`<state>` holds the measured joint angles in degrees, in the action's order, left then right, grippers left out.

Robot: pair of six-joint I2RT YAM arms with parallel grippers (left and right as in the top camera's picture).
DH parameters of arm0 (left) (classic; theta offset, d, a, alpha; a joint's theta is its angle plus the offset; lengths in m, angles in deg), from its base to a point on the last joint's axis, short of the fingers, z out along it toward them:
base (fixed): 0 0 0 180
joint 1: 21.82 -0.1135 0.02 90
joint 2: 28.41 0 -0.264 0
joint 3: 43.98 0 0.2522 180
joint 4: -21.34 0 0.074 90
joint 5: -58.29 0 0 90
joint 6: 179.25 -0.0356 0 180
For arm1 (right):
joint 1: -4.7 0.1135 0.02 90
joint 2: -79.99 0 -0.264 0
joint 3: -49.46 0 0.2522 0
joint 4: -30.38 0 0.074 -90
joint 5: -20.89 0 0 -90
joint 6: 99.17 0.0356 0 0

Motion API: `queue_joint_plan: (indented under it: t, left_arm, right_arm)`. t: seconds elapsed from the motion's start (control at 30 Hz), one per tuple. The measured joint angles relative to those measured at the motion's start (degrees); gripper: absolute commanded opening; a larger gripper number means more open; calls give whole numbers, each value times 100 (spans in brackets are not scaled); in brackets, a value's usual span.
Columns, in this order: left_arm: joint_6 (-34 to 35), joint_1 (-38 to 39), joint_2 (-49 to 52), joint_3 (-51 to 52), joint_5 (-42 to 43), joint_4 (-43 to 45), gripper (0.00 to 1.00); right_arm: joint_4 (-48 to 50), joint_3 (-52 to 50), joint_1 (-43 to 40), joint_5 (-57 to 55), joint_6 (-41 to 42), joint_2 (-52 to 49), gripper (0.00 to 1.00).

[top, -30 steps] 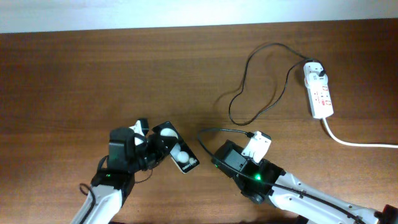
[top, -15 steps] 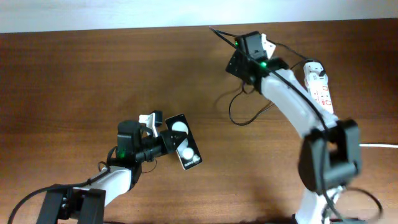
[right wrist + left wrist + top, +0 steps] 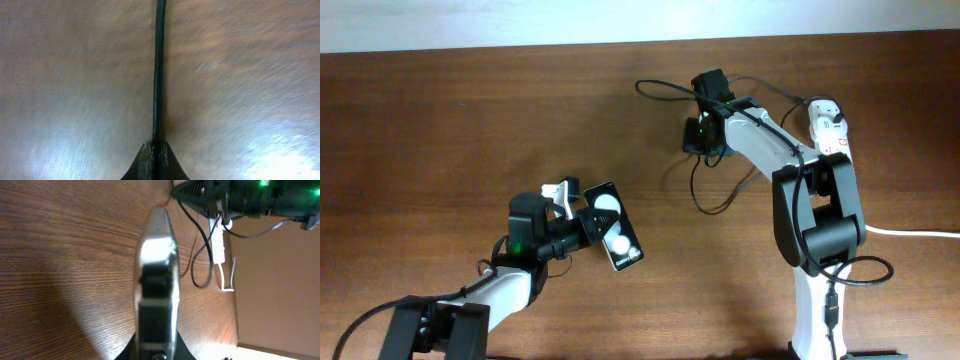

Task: Plug charger to phone and switch on socket
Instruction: 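Move the right gripper to the black cable and grasp near its plug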

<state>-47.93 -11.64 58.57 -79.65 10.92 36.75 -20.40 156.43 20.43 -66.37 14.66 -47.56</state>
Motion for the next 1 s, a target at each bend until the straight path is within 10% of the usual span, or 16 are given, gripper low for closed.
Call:
queue_joint_plan:
  t: [0.13, 0.37, 0.67, 0.87, 1.0]
  left_arm:
    - [0, 0, 0, 0, 9, -66, 0]
    - [2, 0, 4, 0, 17, -192, 0]
    - [2, 0, 4, 0, 22, -192, 1]
    - [2, 0, 4, 0, -35, -195, 1]
    - [2, 0, 4, 0, -87, -195, 2]
  right_arm:
    - [-1937, 87, 387, 579, -695, 66, 8]
    - [-1908, 70, 903, 352, -1165, 131, 99]
    - [623, -44, 881, -621, 1349, 46, 99]
    - [1674, -76, 879, -1069, 2428, -26, 50]
    - [1805, -76, 870, -1180, 2531, -59, 46]
